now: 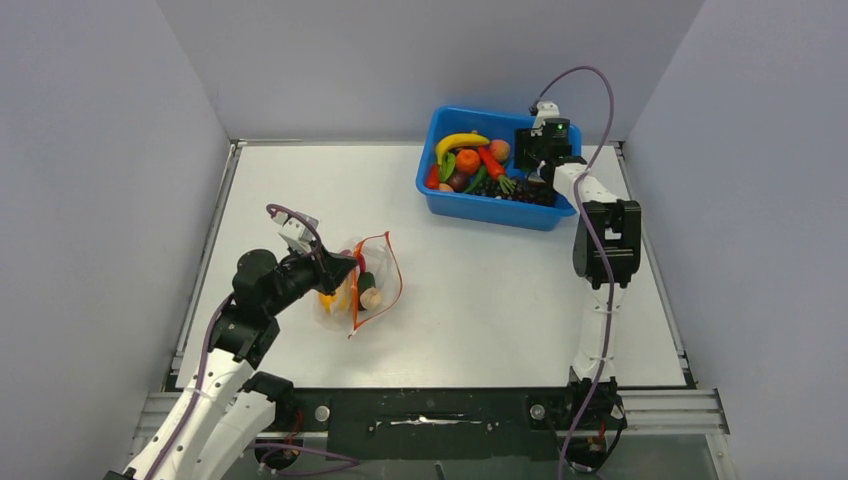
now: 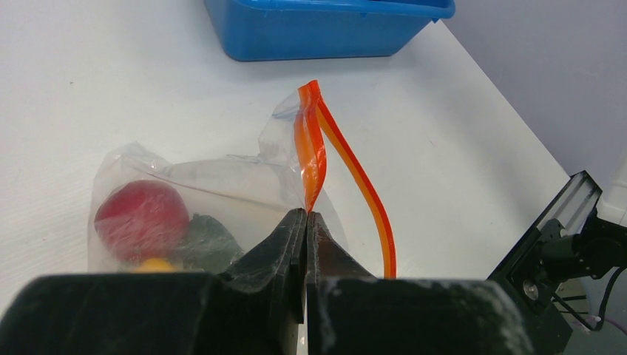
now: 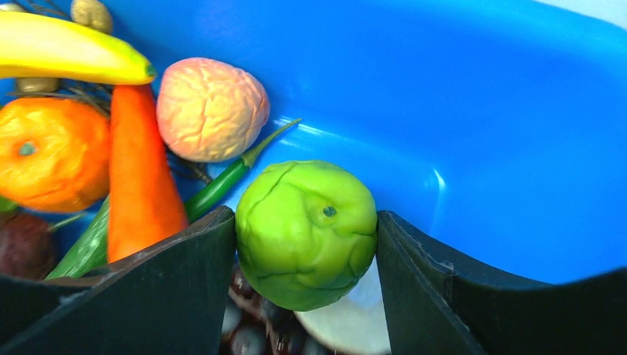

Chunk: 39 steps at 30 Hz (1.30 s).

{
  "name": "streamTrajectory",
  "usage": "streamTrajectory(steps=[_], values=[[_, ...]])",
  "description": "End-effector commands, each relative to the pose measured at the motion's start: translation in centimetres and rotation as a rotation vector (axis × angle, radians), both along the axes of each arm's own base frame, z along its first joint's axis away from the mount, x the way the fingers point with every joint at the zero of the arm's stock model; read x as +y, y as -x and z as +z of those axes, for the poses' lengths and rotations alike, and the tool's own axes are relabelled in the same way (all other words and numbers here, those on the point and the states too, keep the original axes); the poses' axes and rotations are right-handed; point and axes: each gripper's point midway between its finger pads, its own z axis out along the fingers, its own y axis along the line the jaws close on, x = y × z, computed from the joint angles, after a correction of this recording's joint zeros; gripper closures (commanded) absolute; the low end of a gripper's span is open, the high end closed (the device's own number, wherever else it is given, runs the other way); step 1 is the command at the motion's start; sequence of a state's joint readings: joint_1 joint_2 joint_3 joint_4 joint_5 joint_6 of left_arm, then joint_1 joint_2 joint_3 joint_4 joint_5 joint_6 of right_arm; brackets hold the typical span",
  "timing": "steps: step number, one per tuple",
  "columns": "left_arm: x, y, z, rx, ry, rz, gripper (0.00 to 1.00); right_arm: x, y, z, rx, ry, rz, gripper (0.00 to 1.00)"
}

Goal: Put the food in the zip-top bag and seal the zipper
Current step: Pick up the fake fruit from the bin.

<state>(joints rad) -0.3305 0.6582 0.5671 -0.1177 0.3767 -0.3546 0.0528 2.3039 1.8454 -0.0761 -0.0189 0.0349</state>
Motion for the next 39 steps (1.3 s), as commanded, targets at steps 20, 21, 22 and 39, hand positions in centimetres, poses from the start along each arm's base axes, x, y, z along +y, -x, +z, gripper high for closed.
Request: streamTrajectory(steps=[20, 21, 22, 39], values=[[0.2, -0.4, 1.2, -0.054, 0.004, 0.006, 1.00, 8.4, 14.5, 14.8, -0.174, -0.067, 0.170, 0.58], [0.1, -0.4, 1.2, -0.053, 0.005, 0.003, 1.00, 8.9, 15.1, 15.0, -0.170, -0.063, 0.179, 0.58], [0.1, -0.4, 1.1, -0.051, 0.004, 0.004, 1.00, 9.3, 15.8, 15.2, -0.170, -0.069, 0.191, 0.58], [0.1, -0.5, 0.8, -0.041, -0.001, 0.003, 1.00, 24.2, 30.5, 20.7, -0.322, -0.389, 0.733, 0.58]])
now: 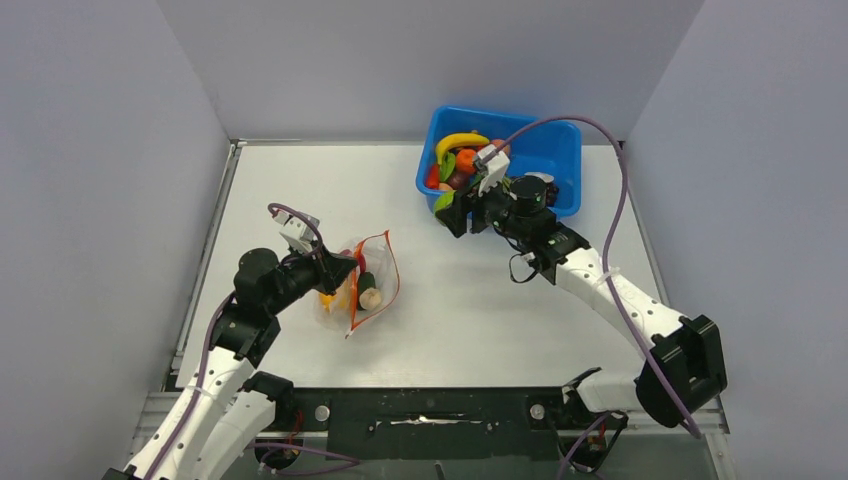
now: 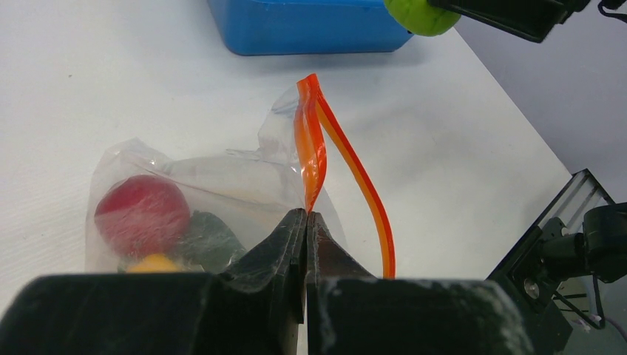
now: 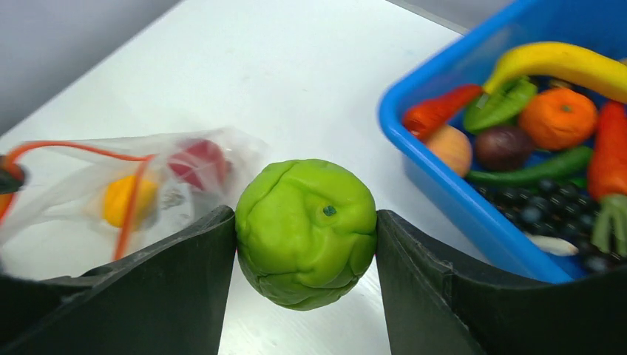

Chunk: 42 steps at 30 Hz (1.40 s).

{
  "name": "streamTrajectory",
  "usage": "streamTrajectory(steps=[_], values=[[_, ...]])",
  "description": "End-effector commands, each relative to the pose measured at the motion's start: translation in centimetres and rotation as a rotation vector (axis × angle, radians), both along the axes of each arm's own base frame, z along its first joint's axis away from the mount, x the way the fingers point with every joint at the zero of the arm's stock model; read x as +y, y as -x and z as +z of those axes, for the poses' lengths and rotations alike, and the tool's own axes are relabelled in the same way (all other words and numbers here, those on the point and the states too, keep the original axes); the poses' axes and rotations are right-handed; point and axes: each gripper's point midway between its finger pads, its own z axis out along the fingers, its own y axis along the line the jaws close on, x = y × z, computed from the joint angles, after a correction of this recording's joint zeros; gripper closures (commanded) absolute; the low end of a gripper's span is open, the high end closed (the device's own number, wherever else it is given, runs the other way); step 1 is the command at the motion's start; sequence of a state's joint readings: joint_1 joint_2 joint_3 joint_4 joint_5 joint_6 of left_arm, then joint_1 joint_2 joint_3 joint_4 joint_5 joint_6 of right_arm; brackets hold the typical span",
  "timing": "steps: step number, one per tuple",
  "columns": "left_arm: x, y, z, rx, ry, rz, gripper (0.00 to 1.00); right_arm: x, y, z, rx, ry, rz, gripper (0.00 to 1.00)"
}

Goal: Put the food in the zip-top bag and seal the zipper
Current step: Pick up the fake fruit from the bin, then place the fake fruit in the zipper food storage bag.

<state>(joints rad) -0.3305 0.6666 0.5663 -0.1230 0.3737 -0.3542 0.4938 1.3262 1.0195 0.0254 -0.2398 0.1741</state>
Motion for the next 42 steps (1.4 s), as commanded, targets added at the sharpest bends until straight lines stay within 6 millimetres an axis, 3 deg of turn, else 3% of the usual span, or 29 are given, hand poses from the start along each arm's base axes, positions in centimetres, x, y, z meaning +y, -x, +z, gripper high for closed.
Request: streamTrajectory(steps=[1, 7, 12, 26, 36, 42], values=[[0.0, -0.4, 1.2, -0.055, 0.004, 0.000, 1.00, 4.2, 3.6, 5.6, -0.144, -0.148, 0.174, 0.58], [0.1, -0.4, 1.3, -0.059, 0.007, 0.002, 1.00, 8.4, 7.7, 6.2, -0.194, -0.188, 0.314, 0.58], [0.1, -0.4, 1.4, -0.060, 0.009, 0.003, 1.00, 11.6, 10.3, 4.7, -0.211, -0.178, 0.403, 0.57], [0.1, -0.3, 1.5, -0.063, 0.012, 0.003, 1.00, 14.9, 10.0, -0.9, -0.106, -0.074, 0.435, 0.47], [0.1, -0.3, 1.5, -0.064, 0.012, 0.001, 1.00, 15.3, 10.2, -0.3, -0.102, -0.068, 0.450, 0.19], [0.1, -0.3, 1.6, -0.066, 0.013, 0.000, 1.00, 15.2, 10.4, 0.8, -0.112, -0.086, 0.450, 0.16]])
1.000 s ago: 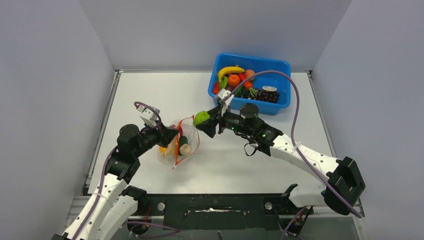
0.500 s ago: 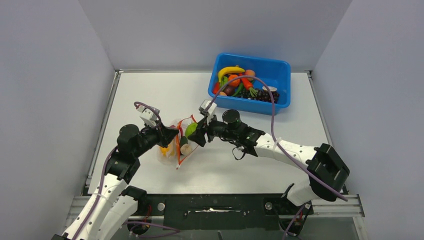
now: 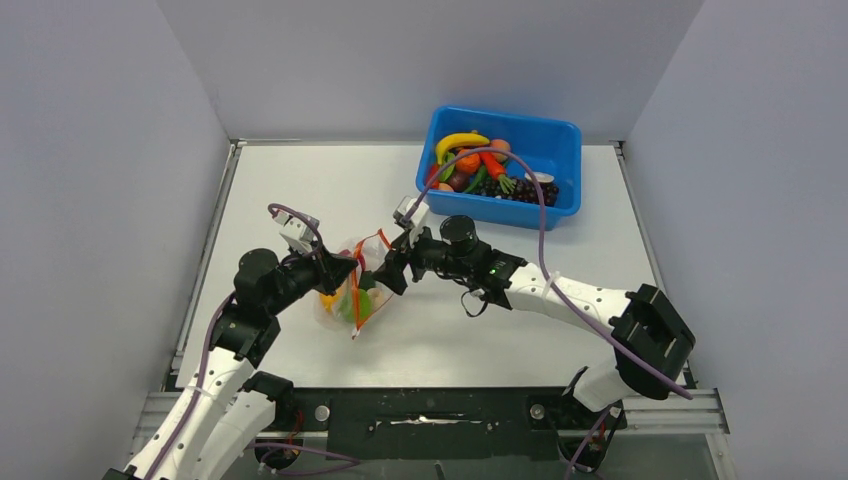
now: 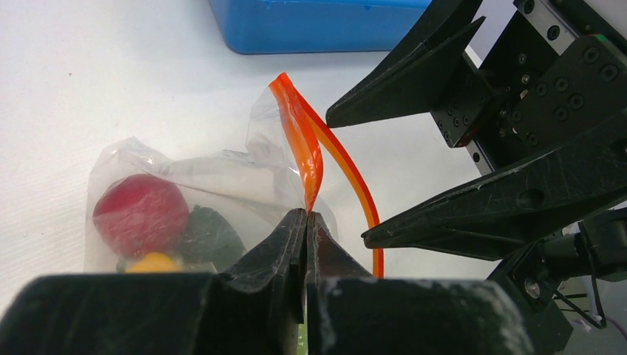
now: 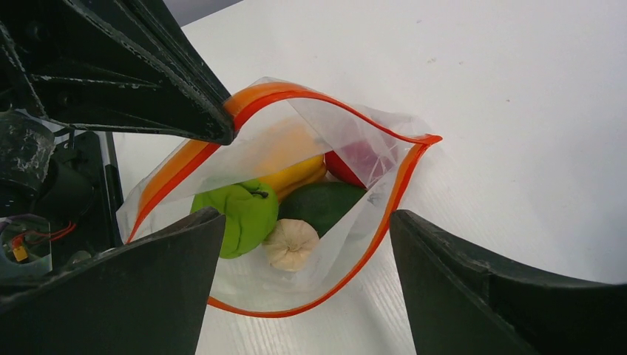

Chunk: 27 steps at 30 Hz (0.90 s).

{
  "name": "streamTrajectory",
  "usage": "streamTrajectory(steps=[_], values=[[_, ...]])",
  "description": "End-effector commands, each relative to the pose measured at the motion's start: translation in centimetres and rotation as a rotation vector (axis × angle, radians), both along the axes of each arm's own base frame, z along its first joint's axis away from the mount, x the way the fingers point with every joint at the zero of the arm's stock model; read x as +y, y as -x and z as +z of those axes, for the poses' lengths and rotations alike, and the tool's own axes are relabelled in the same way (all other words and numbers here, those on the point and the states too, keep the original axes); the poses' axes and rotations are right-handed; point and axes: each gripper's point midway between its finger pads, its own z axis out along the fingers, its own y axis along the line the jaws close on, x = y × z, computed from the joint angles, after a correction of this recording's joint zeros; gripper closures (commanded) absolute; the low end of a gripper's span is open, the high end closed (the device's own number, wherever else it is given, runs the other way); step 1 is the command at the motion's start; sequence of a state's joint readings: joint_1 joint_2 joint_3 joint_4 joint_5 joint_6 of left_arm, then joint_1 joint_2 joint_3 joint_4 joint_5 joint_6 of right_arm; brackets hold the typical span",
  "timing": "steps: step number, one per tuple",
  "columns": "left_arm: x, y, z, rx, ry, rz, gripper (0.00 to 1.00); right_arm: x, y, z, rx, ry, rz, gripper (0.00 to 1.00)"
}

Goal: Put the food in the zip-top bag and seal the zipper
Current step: Place the fake fruit in the zipper food storage bag, then pick up the fake fruit from the bin.

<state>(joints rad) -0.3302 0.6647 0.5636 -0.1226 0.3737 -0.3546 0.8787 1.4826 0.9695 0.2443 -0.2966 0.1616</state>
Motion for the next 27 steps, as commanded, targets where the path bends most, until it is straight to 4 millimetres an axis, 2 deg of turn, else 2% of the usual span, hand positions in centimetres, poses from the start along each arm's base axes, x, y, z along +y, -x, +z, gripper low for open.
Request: streamTrajectory(steps=[1, 7, 15, 20, 27], values=[[0.0, -0.3, 1.7, -0.067, 0.013, -0.001, 1.00, 0.6, 0.0, 5.2, -0.084, -0.097, 0.010, 0.16], [0.1, -0.2, 1.7, -0.071, 0.014, -0.001, 1.00, 0.4, -0.1, 6.5, -0.095, -0.102, 0.003, 0.20], [0.0, -0.2, 1.7, -0.070, 0.013, -0.004, 1.00, -1.9, -3.0, 5.9, -0.103, -0.023, -0.118, 0.22], [0.0, -0.2, 1.8, -0.071, 0.015, -0.008, 1.00, -4.9, -6.2, 5.6, -0.059, 0.003, -0.247, 0.23], [-0.1, -0.1, 1.8, -0.071, 0.015, -0.011, 1.00, -10.3, -11.6, 4.4, -0.038, 0.074, -0.435, 0.25]])
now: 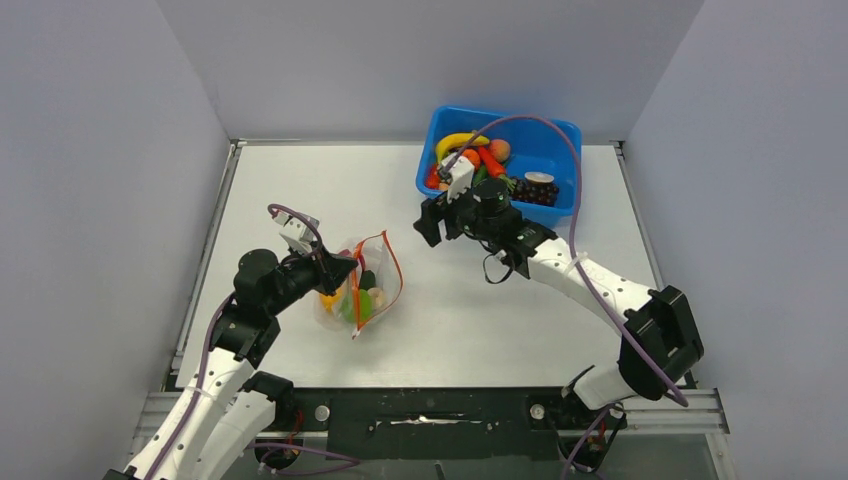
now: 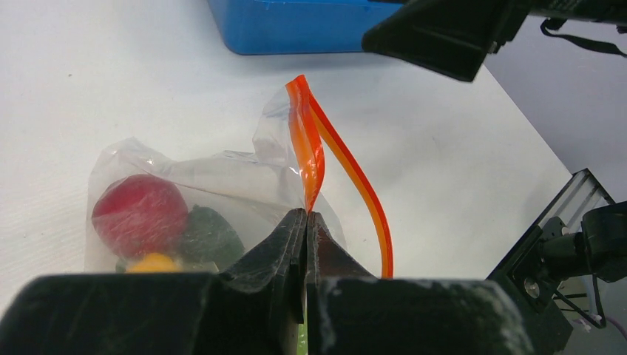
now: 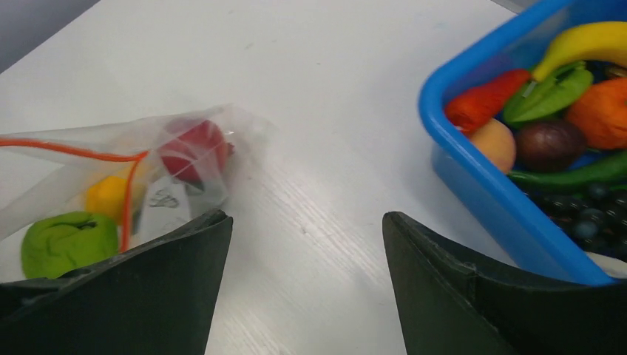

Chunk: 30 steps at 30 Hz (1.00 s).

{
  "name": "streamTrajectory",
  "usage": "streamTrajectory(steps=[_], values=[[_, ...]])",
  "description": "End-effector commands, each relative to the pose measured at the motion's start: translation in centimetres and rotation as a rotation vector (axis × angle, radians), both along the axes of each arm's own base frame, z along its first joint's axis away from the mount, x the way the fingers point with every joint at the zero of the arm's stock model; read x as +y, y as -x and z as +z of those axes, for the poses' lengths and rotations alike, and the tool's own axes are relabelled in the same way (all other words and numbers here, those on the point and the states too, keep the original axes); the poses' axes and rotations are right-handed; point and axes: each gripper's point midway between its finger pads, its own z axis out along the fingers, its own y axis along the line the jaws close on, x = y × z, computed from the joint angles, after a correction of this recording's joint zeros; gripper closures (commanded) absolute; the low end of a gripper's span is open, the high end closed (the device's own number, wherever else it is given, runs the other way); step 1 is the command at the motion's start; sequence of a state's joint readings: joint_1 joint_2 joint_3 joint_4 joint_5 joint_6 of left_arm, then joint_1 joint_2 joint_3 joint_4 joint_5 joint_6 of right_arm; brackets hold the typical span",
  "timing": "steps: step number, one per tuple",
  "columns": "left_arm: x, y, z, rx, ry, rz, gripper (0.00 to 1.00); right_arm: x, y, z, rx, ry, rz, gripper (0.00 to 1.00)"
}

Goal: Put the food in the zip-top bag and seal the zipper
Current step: Pick up the fake fruit from the bin.

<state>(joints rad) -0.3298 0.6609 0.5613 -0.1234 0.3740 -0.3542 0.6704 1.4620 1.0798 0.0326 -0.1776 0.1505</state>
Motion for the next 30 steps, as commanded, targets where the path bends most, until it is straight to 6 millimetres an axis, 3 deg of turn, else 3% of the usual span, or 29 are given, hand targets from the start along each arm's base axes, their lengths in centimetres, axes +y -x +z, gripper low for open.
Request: streamTrajectory(steps=[1, 5, 10, 14, 21, 30], values=[[-0.1, -0.2, 1.8, -0.070, 0.015, -0.011, 1.00, -3.4, -4.0, 2.9, -0.075, 0.024, -0.150, 0.25], [-0.1, -0.2, 1.7, -0.068, 0.016, -0.014, 1.00, -7.9, -8.5, 2.4, -0.075, 0.092, -0.319, 0.28], [-0.1, -0.2, 1.7, -0.066, 0.016, -0.013, 1.00, -12.3, -13.0, 2.4, -0.104, 0.133, -0.481, 0.29], [-0.2, -0.2, 1.7, -0.065, 0.016, -0.015, 1.00, -15.0, -16.2, 0.3, -0.079, 0.213, -0.572, 0.28], [-0.3, -0.2, 1.6, -0.061, 0.016, -0.023, 1.00, -17.9, -21.9, -3.2, -0.017, 0.254, -0.651, 0.29], [-0.4, -0.2, 1.5, -0.057, 0.017, -0.026, 1.00, -20.0, -28.9, -5.3, -0.008, 0.191, -0.729, 0.26]])
